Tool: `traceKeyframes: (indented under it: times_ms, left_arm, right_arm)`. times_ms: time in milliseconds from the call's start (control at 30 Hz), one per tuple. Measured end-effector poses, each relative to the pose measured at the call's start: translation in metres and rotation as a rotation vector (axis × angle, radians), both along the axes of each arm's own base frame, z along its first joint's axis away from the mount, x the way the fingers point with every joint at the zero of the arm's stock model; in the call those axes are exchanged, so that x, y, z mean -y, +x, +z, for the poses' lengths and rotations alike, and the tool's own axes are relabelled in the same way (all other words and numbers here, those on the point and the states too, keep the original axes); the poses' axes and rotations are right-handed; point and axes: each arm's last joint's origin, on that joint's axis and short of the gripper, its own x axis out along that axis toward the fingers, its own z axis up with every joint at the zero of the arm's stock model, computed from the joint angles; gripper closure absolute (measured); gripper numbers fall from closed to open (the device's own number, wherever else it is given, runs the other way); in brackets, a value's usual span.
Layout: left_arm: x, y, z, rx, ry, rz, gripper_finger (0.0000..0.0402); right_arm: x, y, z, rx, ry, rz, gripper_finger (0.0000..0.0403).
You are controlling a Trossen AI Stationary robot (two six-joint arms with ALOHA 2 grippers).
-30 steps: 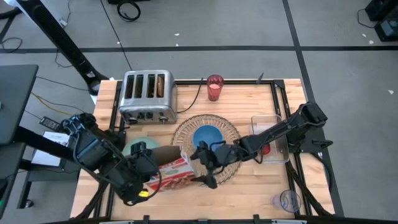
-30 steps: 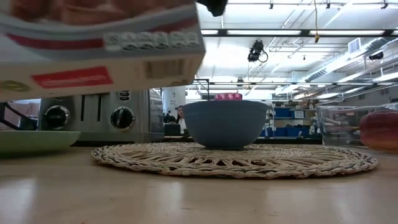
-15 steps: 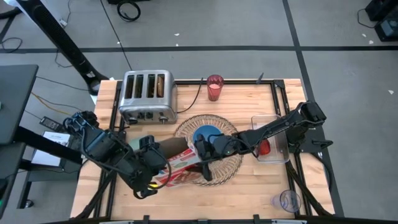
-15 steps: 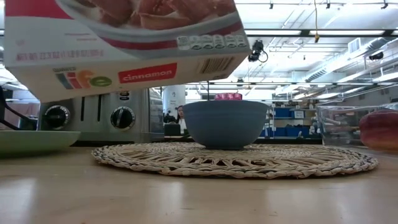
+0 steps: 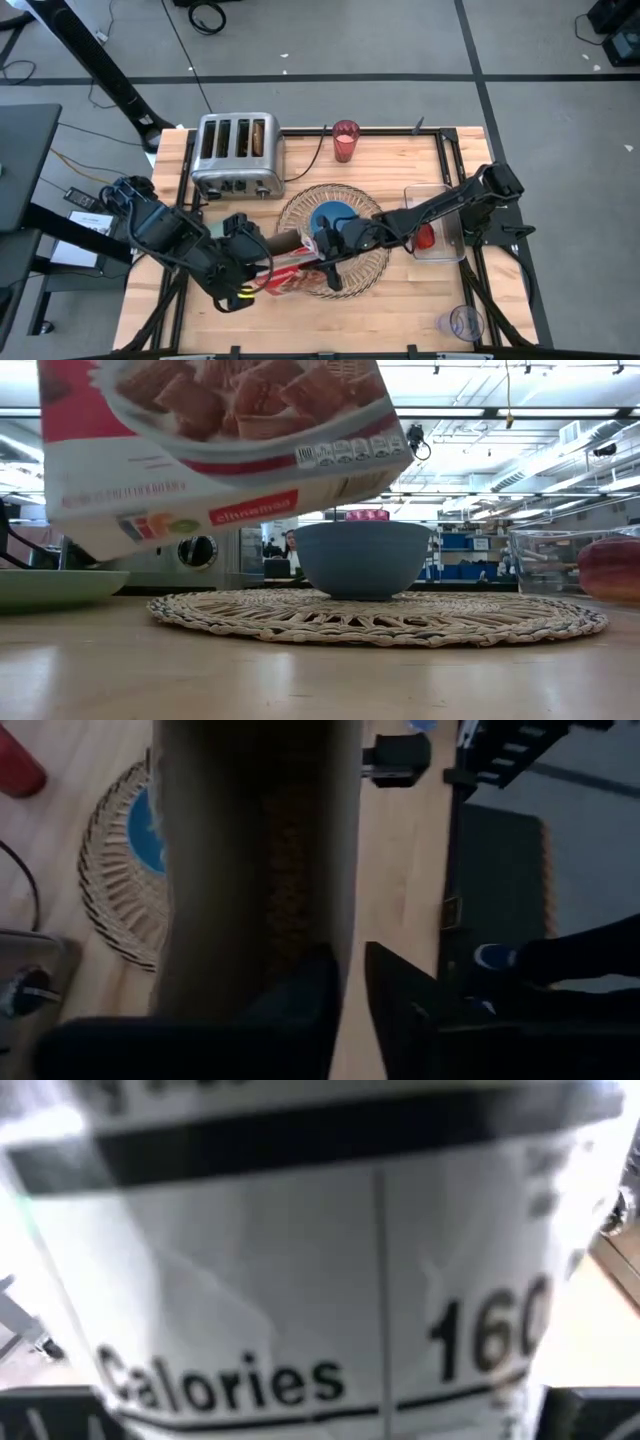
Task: Arrange a breakfast setting
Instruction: Pour the cereal into the bowl
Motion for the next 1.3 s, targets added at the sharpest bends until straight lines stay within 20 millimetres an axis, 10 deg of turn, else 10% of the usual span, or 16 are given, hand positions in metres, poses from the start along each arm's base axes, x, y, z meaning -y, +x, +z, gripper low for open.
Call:
traceKeyframes:
  times_ms: [433,667,967,1300]
  left_arm:
    - [-0.065,-0.093,0.070,0.261,-0.370,0.064,0.0193]
    - [-0.089,-0.114,0.095,0.565,-0.153,0.104,0.0195]
    - [-0.084,-0.062,0.098,0.655,0.101,0.146,0.0189]
    - [-0.084,0.026,0.071,0.580,0.067,0.037,0.0095]
  right_arm:
    - [0.019,-0.054,0.068,0.021,-0.028,-0.007,0.0260]
    - [0.043,-0.117,0.131,0.167,0.038,-0.034,0.0261]
    - [0.068,-0.180,0.178,0.376,0.079,0.021,0.0261]
    - [0.071,-0.186,0.181,0.409,0.027,0.049,0.0261]
